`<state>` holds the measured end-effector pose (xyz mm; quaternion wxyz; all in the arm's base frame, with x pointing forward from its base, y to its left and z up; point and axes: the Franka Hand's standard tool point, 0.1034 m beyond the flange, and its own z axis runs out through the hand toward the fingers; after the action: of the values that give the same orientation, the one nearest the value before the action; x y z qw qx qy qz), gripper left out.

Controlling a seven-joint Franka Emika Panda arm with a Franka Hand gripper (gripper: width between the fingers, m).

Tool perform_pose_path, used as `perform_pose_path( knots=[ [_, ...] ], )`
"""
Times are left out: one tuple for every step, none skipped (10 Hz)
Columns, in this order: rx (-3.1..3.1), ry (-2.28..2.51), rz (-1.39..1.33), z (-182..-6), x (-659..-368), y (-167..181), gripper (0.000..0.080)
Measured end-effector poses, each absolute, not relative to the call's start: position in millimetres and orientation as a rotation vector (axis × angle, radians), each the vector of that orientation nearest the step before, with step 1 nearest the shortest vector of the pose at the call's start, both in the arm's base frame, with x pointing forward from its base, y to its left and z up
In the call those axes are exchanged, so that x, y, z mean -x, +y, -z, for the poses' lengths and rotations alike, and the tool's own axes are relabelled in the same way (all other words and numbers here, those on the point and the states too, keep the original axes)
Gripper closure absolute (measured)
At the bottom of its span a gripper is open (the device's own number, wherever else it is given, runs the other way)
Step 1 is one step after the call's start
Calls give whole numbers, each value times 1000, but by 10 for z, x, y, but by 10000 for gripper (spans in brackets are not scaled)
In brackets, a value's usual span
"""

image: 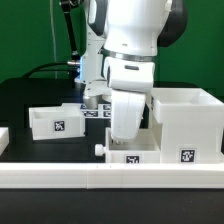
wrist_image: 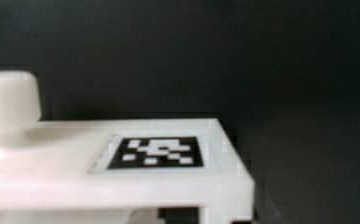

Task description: Assemble drawer

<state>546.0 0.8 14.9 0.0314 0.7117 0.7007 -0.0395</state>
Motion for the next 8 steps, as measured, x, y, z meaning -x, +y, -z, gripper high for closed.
perform_pose_path(
  knots=[
    [-2193, 2157, 122, -149, -5462, 4, 757],
    [-2194, 2157, 122, -149, -5462, 3, 757],
    [-2194, 2157, 122, -149, -5462, 3, 757],
    [-2194, 2157, 122, -149, -5462, 3, 757],
    [-2194, 2156, 122, -149, -5462, 6, 757],
    [-2196, 2157, 120, -150, -5462, 45, 757],
    [-2183, 2174, 116, -151, -5463, 85, 757],
    [-2141, 2217, 117, -151, -5472, 82, 757]
  ],
)
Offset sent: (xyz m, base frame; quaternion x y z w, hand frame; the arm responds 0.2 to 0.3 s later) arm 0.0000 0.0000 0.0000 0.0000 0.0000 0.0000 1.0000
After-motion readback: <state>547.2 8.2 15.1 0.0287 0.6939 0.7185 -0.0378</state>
